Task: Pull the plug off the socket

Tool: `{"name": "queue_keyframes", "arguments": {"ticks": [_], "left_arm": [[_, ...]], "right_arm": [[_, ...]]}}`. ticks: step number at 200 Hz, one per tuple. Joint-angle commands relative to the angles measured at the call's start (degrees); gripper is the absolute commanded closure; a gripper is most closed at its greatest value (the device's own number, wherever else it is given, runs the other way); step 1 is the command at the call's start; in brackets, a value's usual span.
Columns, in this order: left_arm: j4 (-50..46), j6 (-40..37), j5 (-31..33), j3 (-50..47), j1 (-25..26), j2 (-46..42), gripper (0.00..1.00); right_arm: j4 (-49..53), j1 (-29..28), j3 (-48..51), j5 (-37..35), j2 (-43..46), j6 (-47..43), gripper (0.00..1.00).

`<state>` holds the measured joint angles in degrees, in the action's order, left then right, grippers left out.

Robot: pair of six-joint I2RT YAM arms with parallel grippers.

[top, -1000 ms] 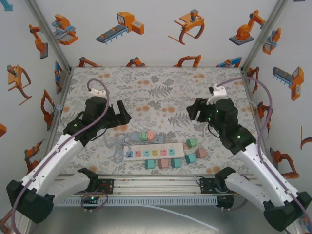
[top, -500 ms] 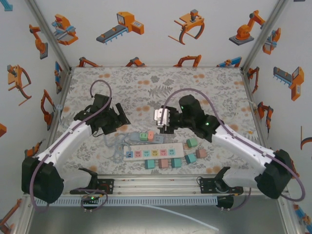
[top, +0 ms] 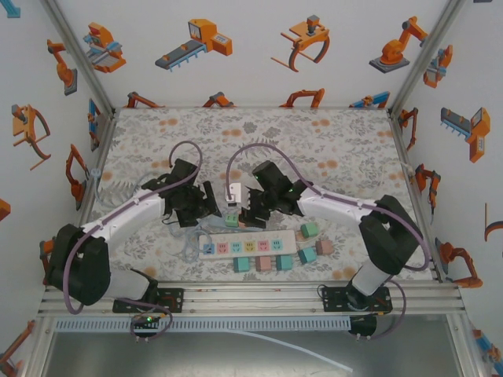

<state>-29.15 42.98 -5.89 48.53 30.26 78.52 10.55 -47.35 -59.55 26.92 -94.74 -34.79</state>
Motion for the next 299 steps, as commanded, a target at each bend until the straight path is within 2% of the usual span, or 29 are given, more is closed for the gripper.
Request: {"name": "queue_keyframes", "arguments": {"ticks": [1, 50, 99, 126, 151, 179, 224, 246, 259, 277, 299], "left_arm": [[0.83, 0.22, -2.0, -1.63, 1.07, 1.05, 0.26], [3.51, 1.56, -2.72, -4.71, 1.67, 2.68, 0.29], [3.69, 1.32, -0.61, -5.71, 2.3, 4.69, 0.34], [2.61, 1.23, 3.15, -5.68, 3.2, 6.33, 0.36], [2.69, 1.56, 4.77, -5.77, 3.66, 8.08, 0.37], [4.23, 2.02, 5.31, -6.0, 3.81, 9.26, 0.38], [4.81, 2.7, 7.64, -6.12, 3.93, 12.45, 0.39], [5.78, 2.93, 7.74, -6.75, 3.93, 13.77, 0.39], [6.35, 3.07, 7.82, -7.2, 3.91, 14.28, 0.39], [6.87, 3.24, 7.9, -7.48, 3.92, 15.03, 0.4], [7.36, 3.3, 8.04, -7.51, 3.93, 15.74, 0.4]], "right_arm": [[-3.52, -1.54, -1.62, -1.08, -1.67, 4.53, 0.42], [-9.76, -2.54, 0.84, -4.01, -4.12, 7.38, 0.44], [-11.94, -2.57, 2.09, -5.51, -3.84, 7.98, 0.53], [-11.61, -2.63, 1.76, -5.48, -4.19, 7.39, 0.58], [-11.23, -2.59, 1.66, -5.3, -4.27, 6.11, 0.65], [-8.88, -2.62, 0.04, -4.36, -3.77, 4.26, 0.68], [-8.1, -2.46, -1.68, -0.65, -1.53, 3.69, 0.76], [-11.6, -1.12, -0.81, 2.09, -0.2, 6.44, 0.81], [-10.64, -1.03, -0.68, 1.11, 0.36, 4.51, 0.86], [-6.28, -1.61, -2.09, -1.91, 0.3, 1.18, 0.88], [-6.13, -1.78, -1.81, -2.83, 1.65, 0.54, 0.89]]}}
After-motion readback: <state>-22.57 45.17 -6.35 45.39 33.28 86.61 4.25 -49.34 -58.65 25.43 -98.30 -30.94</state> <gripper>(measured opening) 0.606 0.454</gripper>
